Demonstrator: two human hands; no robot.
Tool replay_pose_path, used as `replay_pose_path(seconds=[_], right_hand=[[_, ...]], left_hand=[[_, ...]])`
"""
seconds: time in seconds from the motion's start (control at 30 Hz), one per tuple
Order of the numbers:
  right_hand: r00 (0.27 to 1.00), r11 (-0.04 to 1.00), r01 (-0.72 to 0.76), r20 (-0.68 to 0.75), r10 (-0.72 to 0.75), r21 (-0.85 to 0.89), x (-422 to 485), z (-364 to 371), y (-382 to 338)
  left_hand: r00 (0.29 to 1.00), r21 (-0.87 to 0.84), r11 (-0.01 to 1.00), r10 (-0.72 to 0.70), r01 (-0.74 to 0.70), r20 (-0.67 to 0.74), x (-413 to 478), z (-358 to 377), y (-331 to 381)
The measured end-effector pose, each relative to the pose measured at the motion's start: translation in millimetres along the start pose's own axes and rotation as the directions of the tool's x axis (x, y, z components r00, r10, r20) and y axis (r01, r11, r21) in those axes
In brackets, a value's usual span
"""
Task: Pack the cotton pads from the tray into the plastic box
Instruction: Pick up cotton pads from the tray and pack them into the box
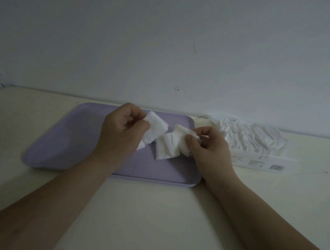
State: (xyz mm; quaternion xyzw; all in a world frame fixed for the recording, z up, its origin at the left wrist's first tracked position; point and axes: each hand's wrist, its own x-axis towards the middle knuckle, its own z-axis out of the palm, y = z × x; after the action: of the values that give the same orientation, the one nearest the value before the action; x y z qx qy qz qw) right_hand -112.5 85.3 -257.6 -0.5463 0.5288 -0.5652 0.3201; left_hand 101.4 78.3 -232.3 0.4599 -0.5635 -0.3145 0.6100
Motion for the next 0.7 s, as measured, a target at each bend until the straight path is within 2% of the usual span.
replay_pose_path(seconds=[0.1,0.2,0.3,0.47,0.57,0.7], right_hand=[[0.998,1.000,0.023,-0.053,-0.023,-0.009,-2,0,-2],[0.963,0.982,0.168,-0.201,-0.181,-0.084,-2,0,-8],[0.938,0.967,0.242,-0.234,-0.254,-0.082,-2,-1,-15],[0.987,0.981,0.157,-0.040,-0.153,0.115,-4,1,-13],[0.986,0.980,0.138,0.069,-0.149,0.143,-5,4,-13],[0.977,0.975,0.144,0.130,-0.167,0.170,-7,6,-18]], left_hand=[[0.989,-0.054,0.999,0.001,0.006,0.145,-3,4,6],[0.947,-0.059,0.997,-0.023,0.044,0.321,-9,12,5],[0.928,-0.069,0.992,-0.074,0.106,0.365,-11,14,4],[0.933,-0.199,0.962,-0.109,0.186,0.344,-8,10,9],[0.945,-0.153,0.979,-0.083,0.137,0.316,-10,11,9],[0.954,-0.113,0.988,-0.065,0.102,0.293,-10,10,5]])
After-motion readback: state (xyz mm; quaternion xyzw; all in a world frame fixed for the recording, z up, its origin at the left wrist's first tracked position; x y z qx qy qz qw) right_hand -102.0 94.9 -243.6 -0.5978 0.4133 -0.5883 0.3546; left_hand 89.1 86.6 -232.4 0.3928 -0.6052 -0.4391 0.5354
